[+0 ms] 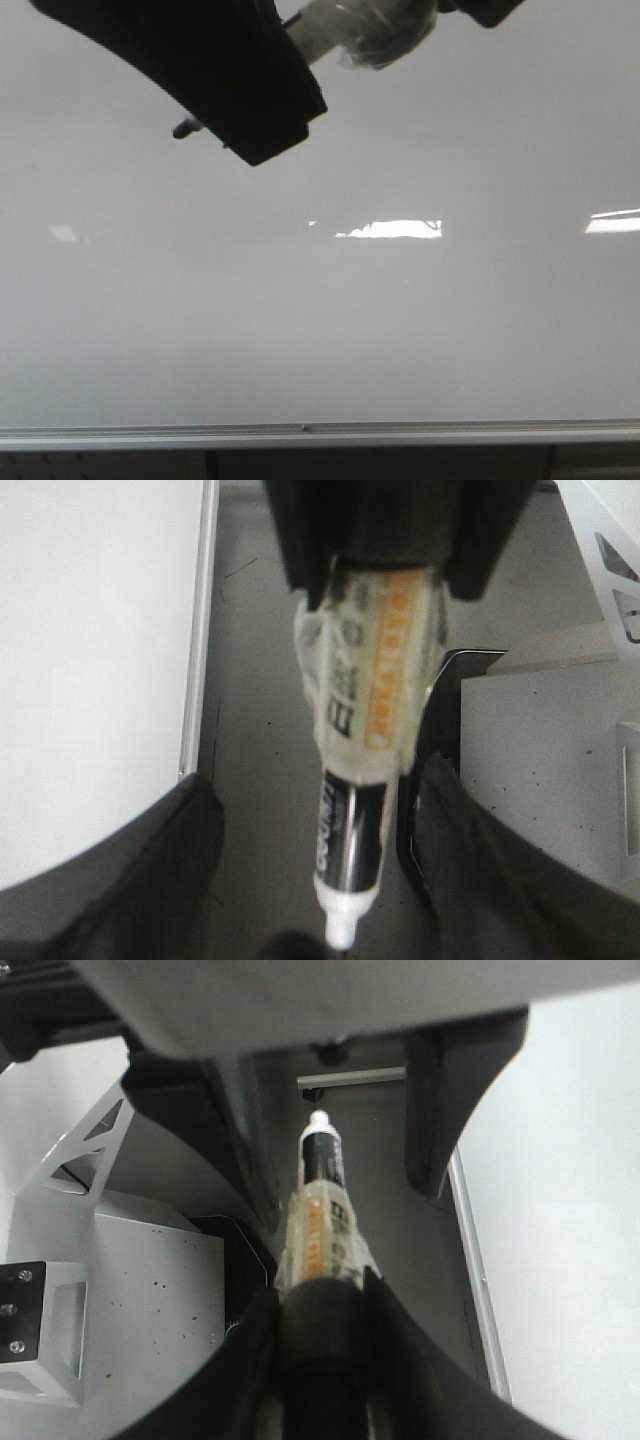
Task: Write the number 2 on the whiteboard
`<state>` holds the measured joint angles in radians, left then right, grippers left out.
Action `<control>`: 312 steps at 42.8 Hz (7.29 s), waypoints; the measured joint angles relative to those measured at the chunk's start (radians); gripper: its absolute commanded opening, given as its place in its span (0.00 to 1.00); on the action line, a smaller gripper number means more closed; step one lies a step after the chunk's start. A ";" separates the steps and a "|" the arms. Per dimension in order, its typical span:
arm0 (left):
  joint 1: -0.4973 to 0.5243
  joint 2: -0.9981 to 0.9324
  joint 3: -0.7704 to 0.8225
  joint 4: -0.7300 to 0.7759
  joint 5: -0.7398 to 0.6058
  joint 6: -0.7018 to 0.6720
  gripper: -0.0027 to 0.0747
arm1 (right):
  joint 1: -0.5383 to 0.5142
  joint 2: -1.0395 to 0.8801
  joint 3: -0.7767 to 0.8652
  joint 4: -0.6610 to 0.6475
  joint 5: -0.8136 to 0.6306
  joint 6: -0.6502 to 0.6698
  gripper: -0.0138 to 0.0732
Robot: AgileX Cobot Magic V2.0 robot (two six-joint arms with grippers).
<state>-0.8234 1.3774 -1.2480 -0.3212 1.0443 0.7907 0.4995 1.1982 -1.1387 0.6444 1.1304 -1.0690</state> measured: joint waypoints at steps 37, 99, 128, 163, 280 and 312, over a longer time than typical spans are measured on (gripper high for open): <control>0.435 -0.433 0.235 0.004 -0.042 -0.221 0.63 | -0.002 -0.379 0.382 -0.454 -0.485 0.787 0.16; 0.435 -0.435 0.239 0.004 -0.083 -0.223 0.63 | -0.219 0.046 0.443 -0.454 -1.270 0.804 0.16; 0.435 -0.435 0.239 0.004 -0.086 -0.223 0.63 | -0.244 0.106 0.443 -0.454 -1.264 0.802 0.16; 0.435 -0.435 0.239 0.004 -0.089 -0.223 0.63 | -0.240 0.147 0.439 -0.454 -1.130 0.802 0.16; -0.126 0.016 0.033 0.118 -0.049 -0.159 0.02 | 0.073 -0.265 0.258 -0.228 -0.169 0.332 0.77; 0.339 -0.340 0.144 0.760 -0.123 -1.075 0.02 | -0.236 -0.453 0.258 -0.450 -0.043 0.546 0.75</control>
<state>-0.4844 1.0374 -1.1042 0.4384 0.9213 -0.2844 0.2639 0.7447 -0.8811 0.1946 1.0870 -0.5228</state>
